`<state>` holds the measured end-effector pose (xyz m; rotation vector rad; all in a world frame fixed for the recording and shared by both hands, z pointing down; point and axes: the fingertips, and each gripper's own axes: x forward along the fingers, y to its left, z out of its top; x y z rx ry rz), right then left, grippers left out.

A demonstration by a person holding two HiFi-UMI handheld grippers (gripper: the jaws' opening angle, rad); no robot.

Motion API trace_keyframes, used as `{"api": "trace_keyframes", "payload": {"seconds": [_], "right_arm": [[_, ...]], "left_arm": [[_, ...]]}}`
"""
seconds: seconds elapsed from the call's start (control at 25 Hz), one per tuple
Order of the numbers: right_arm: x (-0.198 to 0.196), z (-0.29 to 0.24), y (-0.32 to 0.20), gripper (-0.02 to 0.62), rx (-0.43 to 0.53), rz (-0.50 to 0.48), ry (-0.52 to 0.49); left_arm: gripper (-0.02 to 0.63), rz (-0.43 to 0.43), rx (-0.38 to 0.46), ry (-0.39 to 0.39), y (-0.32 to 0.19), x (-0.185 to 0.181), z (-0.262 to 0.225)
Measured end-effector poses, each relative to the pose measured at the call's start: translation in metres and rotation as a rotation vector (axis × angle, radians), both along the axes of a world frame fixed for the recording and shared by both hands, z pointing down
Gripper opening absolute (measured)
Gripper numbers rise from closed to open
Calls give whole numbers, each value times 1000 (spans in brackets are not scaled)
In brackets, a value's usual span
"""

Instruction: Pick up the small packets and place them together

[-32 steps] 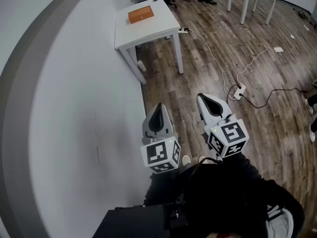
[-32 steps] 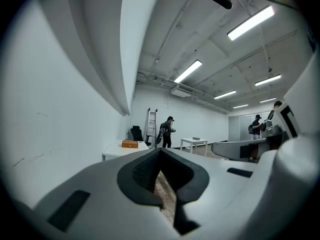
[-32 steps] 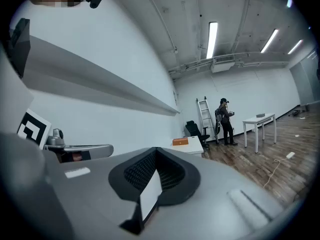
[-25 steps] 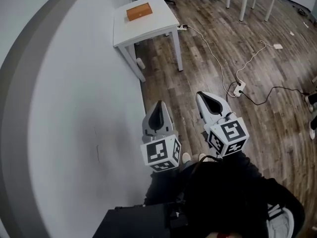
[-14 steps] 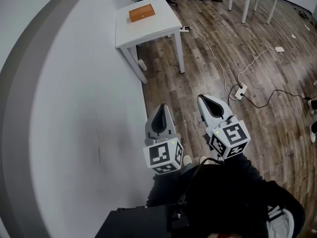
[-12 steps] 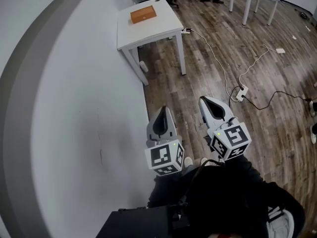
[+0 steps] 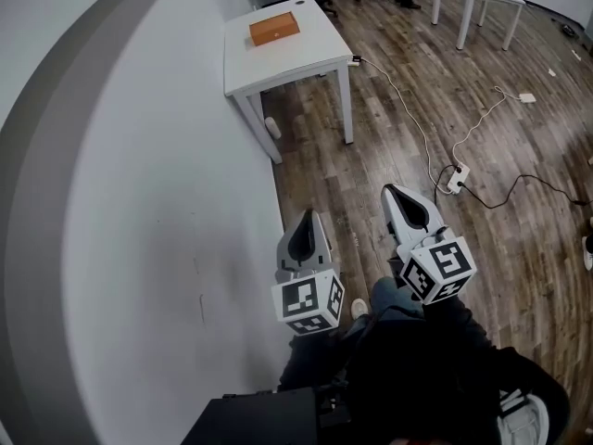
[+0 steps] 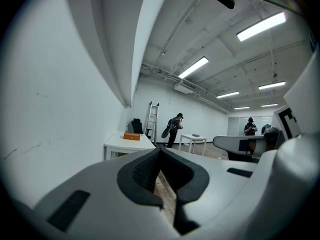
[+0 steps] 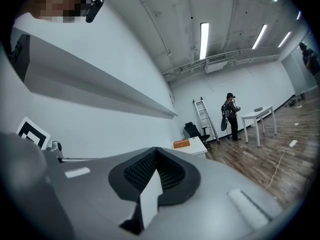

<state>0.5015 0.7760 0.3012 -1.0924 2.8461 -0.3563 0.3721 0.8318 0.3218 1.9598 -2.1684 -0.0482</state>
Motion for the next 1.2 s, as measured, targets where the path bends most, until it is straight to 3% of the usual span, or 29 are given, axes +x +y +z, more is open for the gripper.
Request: {"api": "trace_keyframes", "payload": {"seconds": [0.32,0.76,1.2], "right_arm": [[-27,18,-56,-2,3,3,-5],[-78,10,-217,-2,9,-31,-4],[-111,5,-349,-2,3,-107,6]], "left_arm": [[-9,-15,-29,4,-51,-33,25],[-9,-68,-15,-2,-199,-89,10],[-9,-106,-10,-8,-333,-112,2]]}}
